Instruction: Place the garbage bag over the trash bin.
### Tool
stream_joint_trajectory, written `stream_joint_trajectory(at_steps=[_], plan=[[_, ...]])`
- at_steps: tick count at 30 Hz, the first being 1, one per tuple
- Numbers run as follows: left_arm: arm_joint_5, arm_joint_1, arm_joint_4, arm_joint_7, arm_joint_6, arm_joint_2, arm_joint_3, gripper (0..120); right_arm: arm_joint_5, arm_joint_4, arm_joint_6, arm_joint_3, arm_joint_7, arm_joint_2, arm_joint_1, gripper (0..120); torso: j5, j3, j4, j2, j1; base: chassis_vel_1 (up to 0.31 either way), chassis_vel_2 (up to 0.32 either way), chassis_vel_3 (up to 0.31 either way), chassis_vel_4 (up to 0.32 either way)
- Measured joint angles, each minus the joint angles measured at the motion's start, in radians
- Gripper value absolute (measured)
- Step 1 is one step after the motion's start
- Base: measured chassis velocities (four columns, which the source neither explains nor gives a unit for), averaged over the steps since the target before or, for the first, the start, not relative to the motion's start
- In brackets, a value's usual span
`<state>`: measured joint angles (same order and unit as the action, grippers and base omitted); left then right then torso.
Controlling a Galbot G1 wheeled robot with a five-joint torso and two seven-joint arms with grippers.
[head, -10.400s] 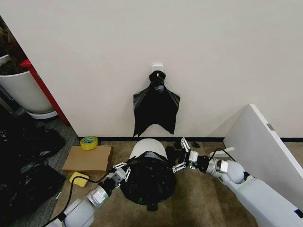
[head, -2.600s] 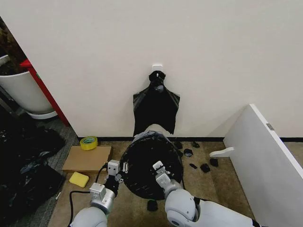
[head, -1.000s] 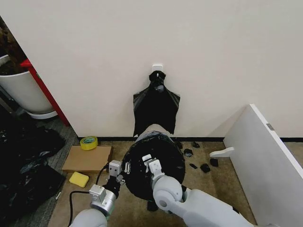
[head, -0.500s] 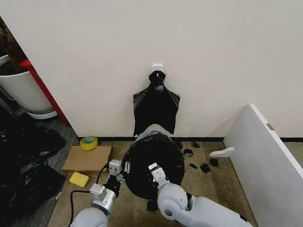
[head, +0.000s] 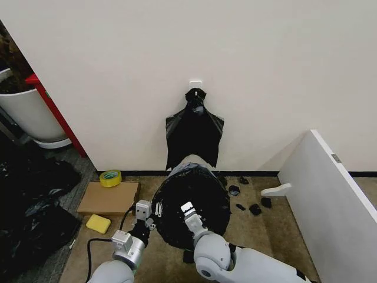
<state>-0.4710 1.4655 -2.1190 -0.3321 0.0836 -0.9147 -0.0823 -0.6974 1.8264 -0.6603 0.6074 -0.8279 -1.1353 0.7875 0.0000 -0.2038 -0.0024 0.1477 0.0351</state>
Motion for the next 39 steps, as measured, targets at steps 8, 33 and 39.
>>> stream_joint_trajectory(at_steps=[8,33,39], plan=[[0.000,0.007,-0.011,0.000,-0.001,0.003,-0.006,0,0.043,-0.044,-0.041,-0.003,-0.029,-0.003,-0.018,0,0.0000,0.000,0.0000,0.000,0.000,0.000,0.000,0.000,0.000],[-0.496,-0.092,0.040,-0.252,-0.341,-0.154,-0.116,0,0.571,0.189,0.999,-0.196,0.499,0.185,0.221,43,0.0000,0.000,-0.0002,0.000,0.000,0.000,0.000,0.000,0.000],[-0.667,-0.132,0.097,-0.317,-0.395,-0.217,-0.251,0,0.636,0.225,0.810,-0.225,0.167,0.161,0.280,64,0.0002,0.000,-0.0001,0.000,0.000,0.000,0.000,0.000,0.000]])
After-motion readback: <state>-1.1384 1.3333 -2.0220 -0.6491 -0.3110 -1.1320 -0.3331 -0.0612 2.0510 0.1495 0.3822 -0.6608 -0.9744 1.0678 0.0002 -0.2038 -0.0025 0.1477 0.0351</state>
